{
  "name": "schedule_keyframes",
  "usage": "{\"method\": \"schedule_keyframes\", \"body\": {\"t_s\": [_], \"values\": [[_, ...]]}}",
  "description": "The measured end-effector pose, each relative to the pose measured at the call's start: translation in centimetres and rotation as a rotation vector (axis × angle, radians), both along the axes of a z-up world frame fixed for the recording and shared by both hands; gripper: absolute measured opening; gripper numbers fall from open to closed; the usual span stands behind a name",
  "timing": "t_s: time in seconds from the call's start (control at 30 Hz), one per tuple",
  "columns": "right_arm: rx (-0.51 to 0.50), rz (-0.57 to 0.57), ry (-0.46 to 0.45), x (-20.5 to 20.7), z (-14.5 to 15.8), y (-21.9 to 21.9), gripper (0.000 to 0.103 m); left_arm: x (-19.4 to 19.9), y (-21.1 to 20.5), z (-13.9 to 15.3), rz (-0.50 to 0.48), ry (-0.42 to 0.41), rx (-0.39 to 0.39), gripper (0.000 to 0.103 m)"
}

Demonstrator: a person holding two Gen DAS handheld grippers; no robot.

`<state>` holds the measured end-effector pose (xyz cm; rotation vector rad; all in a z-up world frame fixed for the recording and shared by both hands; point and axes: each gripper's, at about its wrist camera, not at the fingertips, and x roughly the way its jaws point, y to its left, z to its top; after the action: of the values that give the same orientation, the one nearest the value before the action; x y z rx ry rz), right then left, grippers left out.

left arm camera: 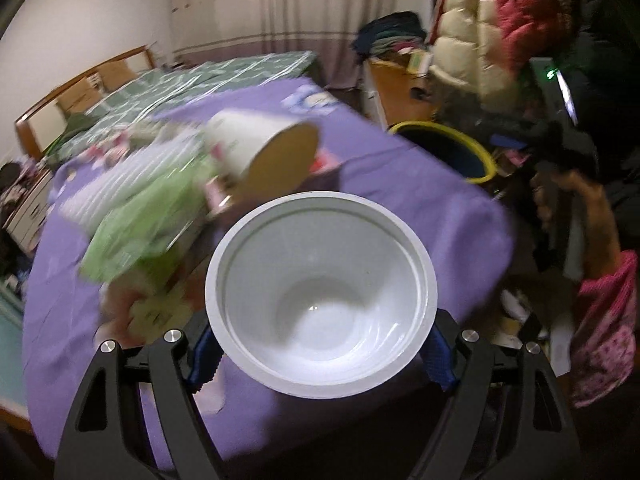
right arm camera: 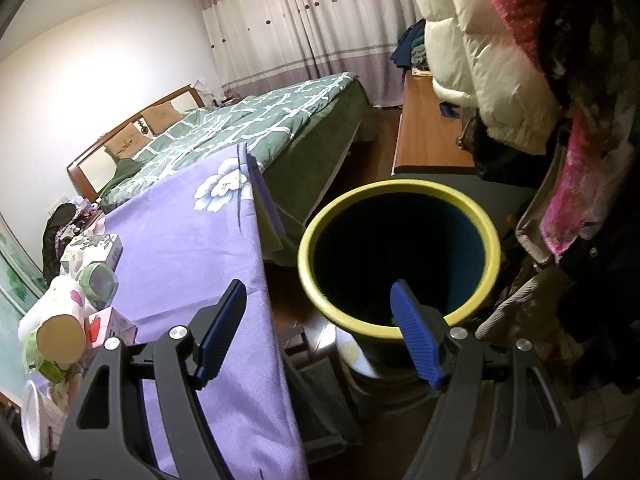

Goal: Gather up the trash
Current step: 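Carry the white bowl over the bin and open the left gripper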

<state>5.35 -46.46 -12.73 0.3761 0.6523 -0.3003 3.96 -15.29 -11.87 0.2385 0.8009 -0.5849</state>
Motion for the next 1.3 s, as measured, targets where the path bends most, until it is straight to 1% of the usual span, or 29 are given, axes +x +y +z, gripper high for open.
{"method": "schedule_keyframes", "body": {"t_s": [0.13,0.27,0.4,0.53,0.7,0.77,0.87,0.97,1.03,1.07,1.1,1.17,1.27,1.3], "values": [[-0.030,-0.043,-0.001,-1.4,0.5,-1.0,0.071,1.8,-3.4,1.5,-0.051,0.012,-0.056,0.080],[-0.062,-0.091,0.004,-2.8,0.7,-2.6,0.071,4.2,-7.9,2.4,-0.083,-0.020,-0.040,0.080],[-0.085,-0.149,-0.001,-4.4,1.1,-4.4,0.071,7.6,-13.9,2.5,-0.132,0.003,-0.036,0.080],[-0.097,-0.183,-0.013,-5.8,1.4,-5.7,0.071,10.0,-19.3,2.0,-0.164,0.005,-0.018,0.080],[-0.098,-0.206,-0.022,-7.1,1.5,-7.3,0.072,13.5,-25.7,0.7,-0.186,0.055,0.013,0.080],[-0.096,-0.215,-0.022,-7.6,1.4,-8.0,0.073,14.1,-27.3,0.1,-0.199,0.070,0.020,0.080],[-0.092,-0.242,-0.010,-8.3,0.9,-9.1,0.074,15.0,-30.8,-1.0,-0.224,0.092,0.035,0.080],[-0.076,-0.256,0.002,-8.5,0.2,-10.0,0.074,16.1,-33.8,-1.8,-0.234,0.096,0.039,0.080],[-0.067,-0.259,0.014,-8.3,-0.3,-10.3,0.074,17.0,-35.2,-2.2,-0.234,0.096,0.046,0.082],[-0.063,-0.259,0.018,-8.1,-0.5,-10.4,0.074,17.3,-35.8,-2.5,-0.237,0.100,0.055,0.092],[-0.058,-0.257,0.022,-8.0,-0.6,-10.4,0.074,17.8,-36.4,-2.8,-0.230,0.098,0.065,0.097],[-0.055,-0.250,0.028,-7.7,-0.8,-10.3,0.074,18.6,-36.5,-2.8,-0.193,0.087,0.072,0.098],[-0.059,-0.239,0.031,-7.3,-0.9,-9.9,0.074,18.8,-34.8,-2.0,-0.166,0.117,0.024,0.098],[-0.060,-0.234,0.032,-7.3,-0.9,-9.7,0.074,18.3,-33.5,-1.0,-0.162,0.110,0.000,0.098]]}}
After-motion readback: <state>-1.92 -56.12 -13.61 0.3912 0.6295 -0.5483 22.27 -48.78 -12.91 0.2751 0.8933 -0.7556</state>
